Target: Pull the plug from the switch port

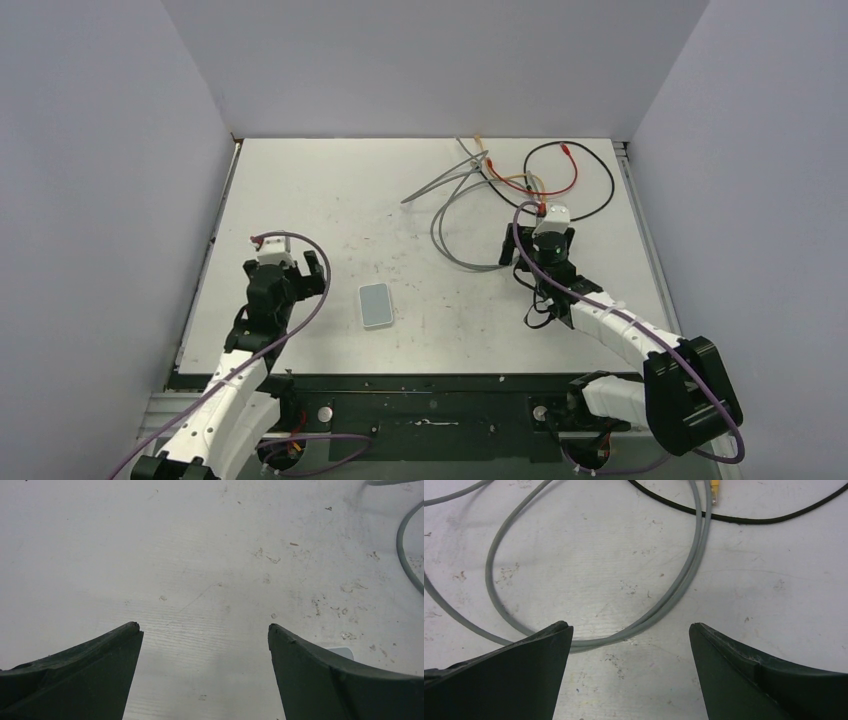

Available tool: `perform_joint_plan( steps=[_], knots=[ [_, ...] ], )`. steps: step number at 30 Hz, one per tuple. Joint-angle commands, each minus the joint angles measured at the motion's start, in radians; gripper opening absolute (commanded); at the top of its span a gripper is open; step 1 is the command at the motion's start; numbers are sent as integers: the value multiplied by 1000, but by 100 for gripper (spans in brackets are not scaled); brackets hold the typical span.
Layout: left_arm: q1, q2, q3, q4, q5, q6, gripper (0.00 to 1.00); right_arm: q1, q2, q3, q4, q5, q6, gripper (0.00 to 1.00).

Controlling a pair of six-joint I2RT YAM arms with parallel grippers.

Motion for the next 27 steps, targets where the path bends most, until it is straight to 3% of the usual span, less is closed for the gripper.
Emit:
perform_joint_plan(
  steps=[1, 15, 21, 26, 27],
  knots=[
    [4, 21, -30, 161, -11, 136, 96, -35, -22, -37, 88, 75, 2, 90],
    [3, 140, -227, 656, -90, 174, 96, -118, -25, -169, 278, 331, -103, 90],
    [4, 304, -198, 777, -82, 225, 96, -122, 84, -271, 571, 347, -197, 90],
    [5, 460, -191, 991, -61, 275, 96, -139, 223, -311, 858, 324, -246, 90],
    [4, 492, -189, 1038, -57, 289, 96, -139, 249, -287, 846, 339, -261, 90]
  ],
)
